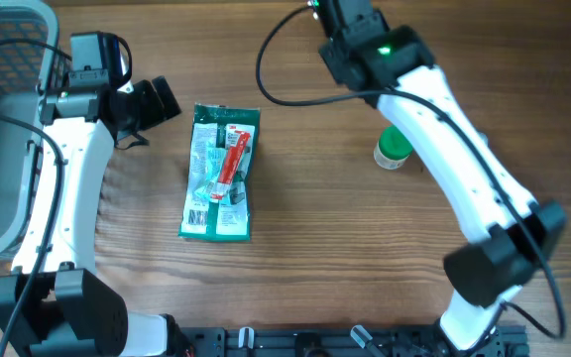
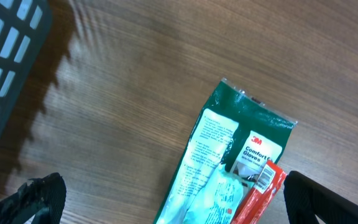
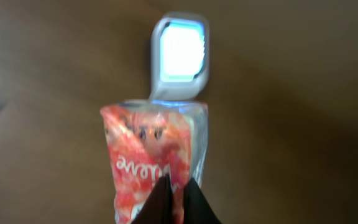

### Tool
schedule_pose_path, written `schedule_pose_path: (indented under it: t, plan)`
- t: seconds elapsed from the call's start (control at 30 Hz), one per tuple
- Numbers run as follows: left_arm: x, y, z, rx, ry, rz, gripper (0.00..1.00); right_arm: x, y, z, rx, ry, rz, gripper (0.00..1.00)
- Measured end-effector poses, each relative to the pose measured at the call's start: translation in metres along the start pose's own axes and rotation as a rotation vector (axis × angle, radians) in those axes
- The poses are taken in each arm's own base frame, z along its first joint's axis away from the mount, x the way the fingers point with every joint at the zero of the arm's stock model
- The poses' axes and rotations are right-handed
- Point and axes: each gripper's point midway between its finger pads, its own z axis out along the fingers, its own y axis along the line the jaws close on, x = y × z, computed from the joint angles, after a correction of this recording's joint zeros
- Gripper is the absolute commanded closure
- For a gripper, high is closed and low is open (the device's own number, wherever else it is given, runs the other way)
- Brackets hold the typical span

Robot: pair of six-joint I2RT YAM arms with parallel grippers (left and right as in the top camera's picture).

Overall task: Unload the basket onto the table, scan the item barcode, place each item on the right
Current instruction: 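Bring the tissue pack down and set it on the table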

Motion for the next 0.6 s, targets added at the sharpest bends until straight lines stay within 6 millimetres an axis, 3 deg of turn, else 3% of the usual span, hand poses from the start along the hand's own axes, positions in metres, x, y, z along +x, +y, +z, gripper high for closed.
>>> schedule_pose_path:
  t: [0.1, 0.17, 0.2, 0.4, 0.47, 0.57, 0.6]
  plan:
    - [0.001, 0.0, 0.0, -0.001, 0.003, 0.0, 0.0, 0.052, 0.028, -0.01, -0.183, 0.205, 0.111, 0.96]
    - [0.001, 0.0, 0.0, -0.001, 0.002, 0.0, 0.0, 0.083, 0.048, -0.006, -0.265, 0.335, 0.161, 0.95]
    - [0.001, 0.0, 0.0, -0.001, 0.002, 0.0, 0.0, 0.108, 0.066, 0.002, -0.317, 0.437, 0.194, 0.94]
    - [0.001, 0.0, 0.0, -0.001, 0.002, 0.0, 0.0, 0.184, 0.098, 0.034, -0.314, 0.66, 0.283, 0.94]
    - [0.001, 0.0, 0.0, -0.001, 0.002, 0.0, 0.0, 0.195, 0.101, 0.046, -0.288, 0.659, 0.299, 0.94]
    - [0.001, 0.0, 0.0, -0.001, 0.002, 0.0, 0.0, 0.22, 0.102, 0.058, -0.242, 0.695, 0.301, 0.64]
    - [0.001, 0.0, 0.0, -0.001, 0.002, 0.0, 0.0, 0.226, 0.102, 0.06, -0.23, 0.704, 0.306, 0.63]
